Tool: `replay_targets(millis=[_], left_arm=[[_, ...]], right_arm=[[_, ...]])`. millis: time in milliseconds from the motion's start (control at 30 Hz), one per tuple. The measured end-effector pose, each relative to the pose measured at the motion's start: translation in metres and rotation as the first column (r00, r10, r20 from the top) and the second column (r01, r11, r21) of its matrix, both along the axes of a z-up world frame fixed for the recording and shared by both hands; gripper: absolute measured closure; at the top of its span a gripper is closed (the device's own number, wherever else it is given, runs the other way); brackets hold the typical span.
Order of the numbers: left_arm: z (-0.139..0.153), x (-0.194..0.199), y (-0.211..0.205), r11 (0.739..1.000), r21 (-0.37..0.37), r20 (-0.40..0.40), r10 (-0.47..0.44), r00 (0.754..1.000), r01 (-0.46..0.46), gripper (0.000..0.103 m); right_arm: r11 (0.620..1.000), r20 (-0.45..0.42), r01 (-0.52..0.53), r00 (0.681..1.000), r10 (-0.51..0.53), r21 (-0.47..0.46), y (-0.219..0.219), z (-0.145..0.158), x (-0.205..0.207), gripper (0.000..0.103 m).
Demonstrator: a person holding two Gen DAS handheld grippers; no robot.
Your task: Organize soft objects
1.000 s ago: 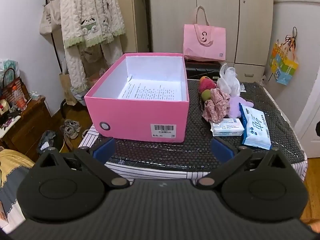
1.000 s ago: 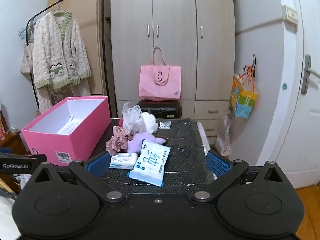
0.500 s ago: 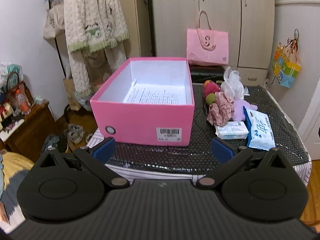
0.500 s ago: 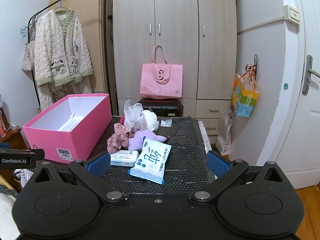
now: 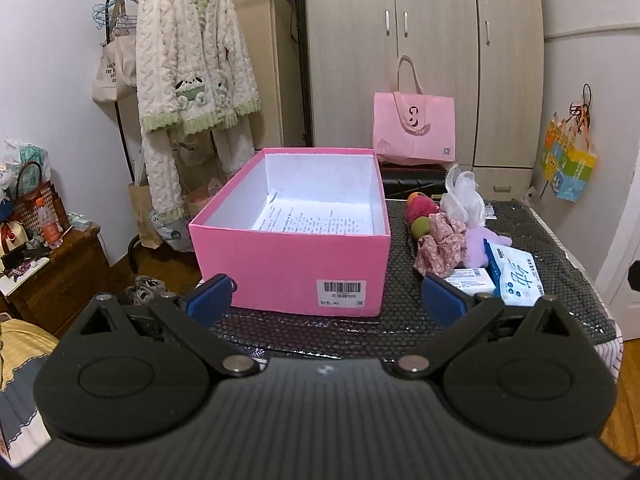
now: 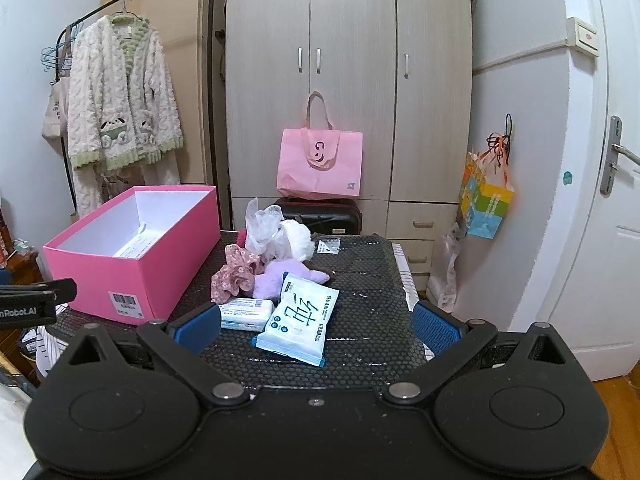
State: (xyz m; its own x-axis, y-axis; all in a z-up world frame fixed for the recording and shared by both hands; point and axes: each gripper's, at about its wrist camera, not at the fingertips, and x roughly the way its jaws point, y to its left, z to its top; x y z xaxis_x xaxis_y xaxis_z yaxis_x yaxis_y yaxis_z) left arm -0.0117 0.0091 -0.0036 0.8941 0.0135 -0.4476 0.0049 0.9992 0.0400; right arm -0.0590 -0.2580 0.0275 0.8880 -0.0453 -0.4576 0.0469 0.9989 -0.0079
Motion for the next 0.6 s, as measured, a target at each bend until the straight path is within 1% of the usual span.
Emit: replay_targets(millis=[167, 333, 600], left_arm=[[-0.0037, -0.0001, -0.0016, 1.0, 0.024, 0.003, -0.001, 1.0, 0.001, 0.0], [-0.0064, -0.0027, -0.0019, 0.999, 0.019, 0.012, -0.034, 0.999, 0.034, 0.0], [-0.006, -0.0051, -0.0039, 0.999, 0.022, 0.019, -0.049, 0.999, 0.049, 0.0]], right_arm=[[1.0, -0.004, 0.009, 1.0, -0.009, 0.0, 0.0007, -0.0015, 0.0016, 0.0], [1.0, -0.004, 0.011, 1.0, -0.011, -0.002, 0.0004, -0.0019, 0.0024, 0.0], [1.0, 0.001, 0.023, 1.0, -0.023, -0.016, 0.0007, -0.005, 0.0023, 0.0]])
